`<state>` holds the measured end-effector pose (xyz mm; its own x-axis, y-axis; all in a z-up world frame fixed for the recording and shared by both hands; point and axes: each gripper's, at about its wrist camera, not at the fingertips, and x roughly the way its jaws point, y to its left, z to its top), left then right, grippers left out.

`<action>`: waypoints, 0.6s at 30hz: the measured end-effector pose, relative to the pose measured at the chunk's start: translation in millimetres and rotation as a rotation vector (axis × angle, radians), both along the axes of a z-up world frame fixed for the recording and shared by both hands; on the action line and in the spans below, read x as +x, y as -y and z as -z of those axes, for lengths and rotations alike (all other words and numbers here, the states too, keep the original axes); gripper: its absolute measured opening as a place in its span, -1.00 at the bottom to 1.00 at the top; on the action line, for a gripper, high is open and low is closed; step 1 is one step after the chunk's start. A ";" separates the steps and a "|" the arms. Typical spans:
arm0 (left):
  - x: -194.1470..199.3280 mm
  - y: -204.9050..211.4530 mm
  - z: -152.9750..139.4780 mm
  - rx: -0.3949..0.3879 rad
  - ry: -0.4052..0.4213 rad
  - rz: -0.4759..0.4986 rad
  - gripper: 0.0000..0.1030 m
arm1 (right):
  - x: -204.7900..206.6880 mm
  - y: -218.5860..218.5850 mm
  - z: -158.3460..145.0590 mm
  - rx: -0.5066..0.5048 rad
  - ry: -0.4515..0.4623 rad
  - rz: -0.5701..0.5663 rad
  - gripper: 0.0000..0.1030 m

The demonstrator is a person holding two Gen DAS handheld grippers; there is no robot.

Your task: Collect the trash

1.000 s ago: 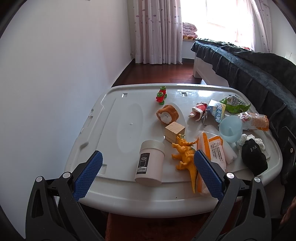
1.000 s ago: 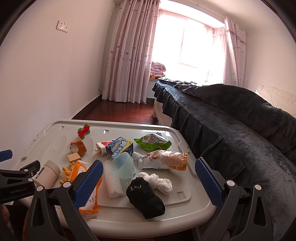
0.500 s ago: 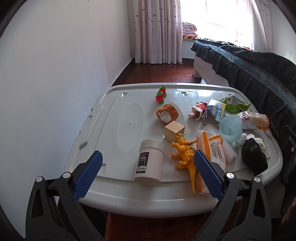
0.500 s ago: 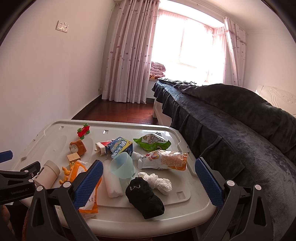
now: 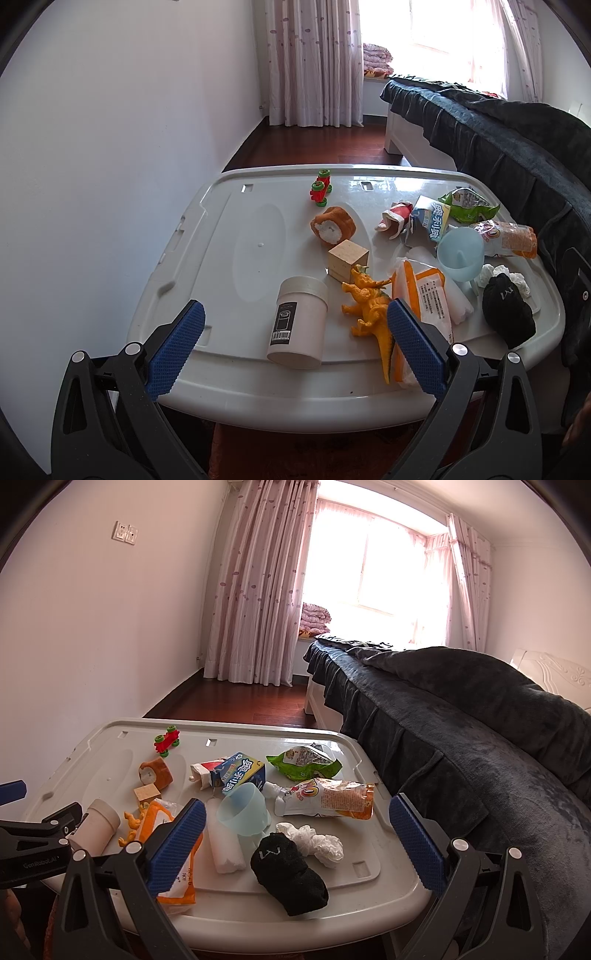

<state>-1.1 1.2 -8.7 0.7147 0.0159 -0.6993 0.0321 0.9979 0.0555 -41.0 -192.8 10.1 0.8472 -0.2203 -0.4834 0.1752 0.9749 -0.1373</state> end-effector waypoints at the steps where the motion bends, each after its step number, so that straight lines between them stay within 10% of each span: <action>1: 0.1 0.1 -0.1 -0.001 0.000 0.001 0.87 | 0.1 0.1 0.1 0.000 0.000 0.000 0.90; 18: -0.8 1.3 1.2 -0.003 -0.002 0.003 0.87 | -0.2 0.3 -0.6 0.002 0.000 -0.001 0.90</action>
<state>-1.9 -0.1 -10.0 0.7130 0.0113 -0.7011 0.0353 0.9980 0.0520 -41.2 -193.1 10.7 0.8473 -0.2187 -0.4841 0.1745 0.9753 -0.1353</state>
